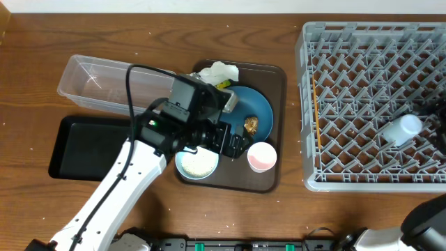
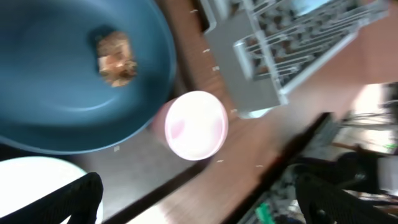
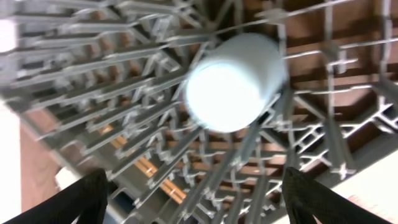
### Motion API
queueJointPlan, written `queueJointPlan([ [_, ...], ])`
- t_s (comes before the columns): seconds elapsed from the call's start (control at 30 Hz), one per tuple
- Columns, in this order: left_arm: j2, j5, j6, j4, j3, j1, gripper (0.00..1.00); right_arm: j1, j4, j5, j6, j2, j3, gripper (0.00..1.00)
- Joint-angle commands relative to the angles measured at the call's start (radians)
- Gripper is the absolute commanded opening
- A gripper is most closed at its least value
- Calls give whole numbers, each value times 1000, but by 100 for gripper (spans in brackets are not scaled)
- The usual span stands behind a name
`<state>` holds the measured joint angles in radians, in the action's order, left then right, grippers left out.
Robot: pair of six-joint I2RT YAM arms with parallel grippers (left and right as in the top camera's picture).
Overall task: Sort waste into correct bins and load items into the dishwasher rack
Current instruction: 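Place the light blue cup upside down in the rack with right gripper, then grasp the pink cup with the left gripper and lift it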
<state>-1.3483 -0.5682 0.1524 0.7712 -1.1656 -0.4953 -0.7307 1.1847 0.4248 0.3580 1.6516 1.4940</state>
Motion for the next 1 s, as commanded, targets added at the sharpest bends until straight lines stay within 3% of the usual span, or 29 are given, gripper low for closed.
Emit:
queueJointPlan([
  [0.0, 10, 188, -29, 14, -7, -59, 100, 36, 6, 84, -54, -111, 51, 82],
  [0.07, 1, 321, -29, 21, -6, -112, 98, 72, 6, 89, -72, -171, 51, 83],
  [0.13, -21, 414, -27, 16, -3, -165, 89, 116, 9, 88, -87, -227, 51, 84],
  [0.2, -59, 431, -23, -6, -2, -206, 86, 156, 9, 87, -91, -270, 51, 86],
  [0.27, -114, 431, -5, -32, -2, -241, 75, 196, 10, 73, -90, -306, 51, 86],
  [0.43, -240, 509, 77, -64, -2, -275, 64, 240, 33, 49, -95, -339, 50, 87],
  [0.5, -273, 510, 99, -93, -2, -275, 53, 241, 47, 48, -95, -337, 50, 87],
  [0.67, -328, 508, 111, -134, -2, -276, 41, 241, 53, 46, -95, -337, 50, 87],
  [0.87, -401, 462, 111, -134, -2, -276, 33, 241, 54, 43, -95, -337, 50, 87],
  [0.97, -406, 459, 111, -133, -3, -276, 19, 241, 54, 42, -95, -337, 50, 87],
])
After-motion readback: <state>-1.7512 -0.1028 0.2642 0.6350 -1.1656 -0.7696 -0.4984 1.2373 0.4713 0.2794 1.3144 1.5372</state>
